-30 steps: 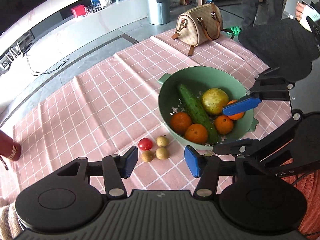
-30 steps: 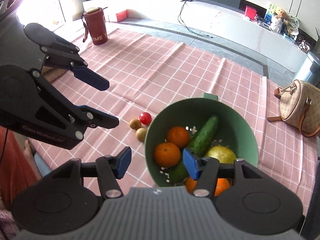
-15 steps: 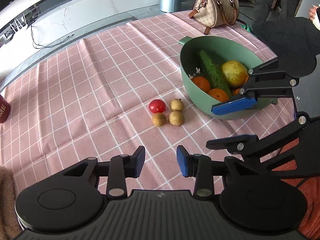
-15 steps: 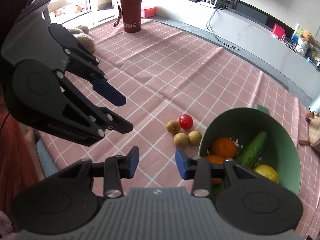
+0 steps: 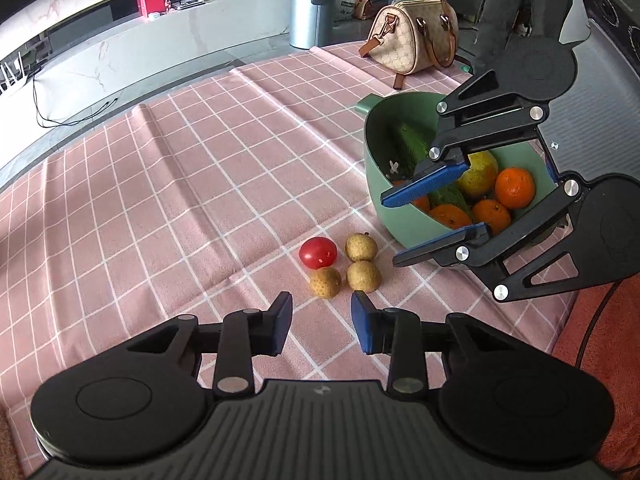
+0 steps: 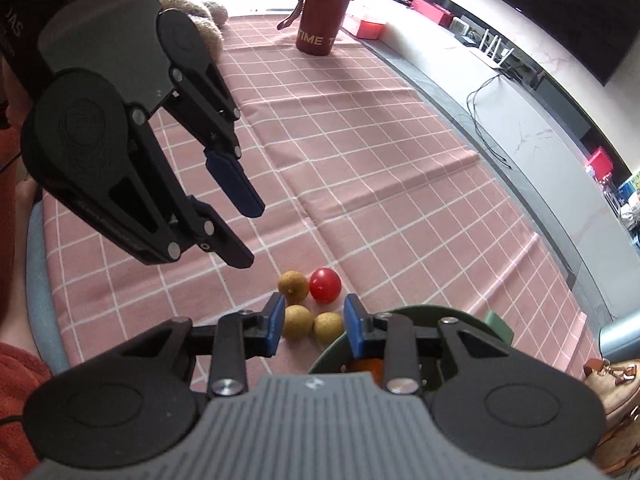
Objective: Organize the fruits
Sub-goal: 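Move both grippers to the small brown fruits beside the red tomato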
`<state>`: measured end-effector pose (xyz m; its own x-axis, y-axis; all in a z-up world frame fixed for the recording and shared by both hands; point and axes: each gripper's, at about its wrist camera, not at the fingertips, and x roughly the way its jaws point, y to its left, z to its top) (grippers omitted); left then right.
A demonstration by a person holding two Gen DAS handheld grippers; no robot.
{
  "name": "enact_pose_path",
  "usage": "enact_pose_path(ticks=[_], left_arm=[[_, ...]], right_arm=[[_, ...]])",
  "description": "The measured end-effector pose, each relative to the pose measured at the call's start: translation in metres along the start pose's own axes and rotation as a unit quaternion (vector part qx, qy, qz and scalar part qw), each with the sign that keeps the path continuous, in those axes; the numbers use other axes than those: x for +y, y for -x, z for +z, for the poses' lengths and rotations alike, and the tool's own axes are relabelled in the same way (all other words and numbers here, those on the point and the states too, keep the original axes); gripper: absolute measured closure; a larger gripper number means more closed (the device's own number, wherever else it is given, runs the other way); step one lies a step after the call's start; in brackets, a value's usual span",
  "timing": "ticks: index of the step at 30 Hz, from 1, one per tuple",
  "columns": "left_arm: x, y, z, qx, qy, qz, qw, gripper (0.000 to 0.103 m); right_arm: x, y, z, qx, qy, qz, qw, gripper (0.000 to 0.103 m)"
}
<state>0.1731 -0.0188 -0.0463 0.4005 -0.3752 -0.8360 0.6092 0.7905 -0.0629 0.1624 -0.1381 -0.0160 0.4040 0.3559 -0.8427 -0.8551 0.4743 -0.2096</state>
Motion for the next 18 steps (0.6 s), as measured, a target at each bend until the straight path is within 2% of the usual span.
enact_pose_path(ticks=[8,12,18], left_arm=[[0.010,-0.030,0.008,0.012,0.002,-0.032,0.9994,0.064],[0.010,-0.048,0.010,0.023,-0.003,-0.028,0.9993,0.065],[0.018,-0.061,0.008,0.025,0.014,-0.045,0.9986,0.068]], right_arm=[[-0.010,-0.012,0.012,0.042,0.062,0.057,0.996,0.078],[-0.013,-0.021,0.018,0.066,0.092,0.081,0.990,0.081],[-0.017,-0.031,0.024,0.089,0.114,0.105,0.984,0.081]])
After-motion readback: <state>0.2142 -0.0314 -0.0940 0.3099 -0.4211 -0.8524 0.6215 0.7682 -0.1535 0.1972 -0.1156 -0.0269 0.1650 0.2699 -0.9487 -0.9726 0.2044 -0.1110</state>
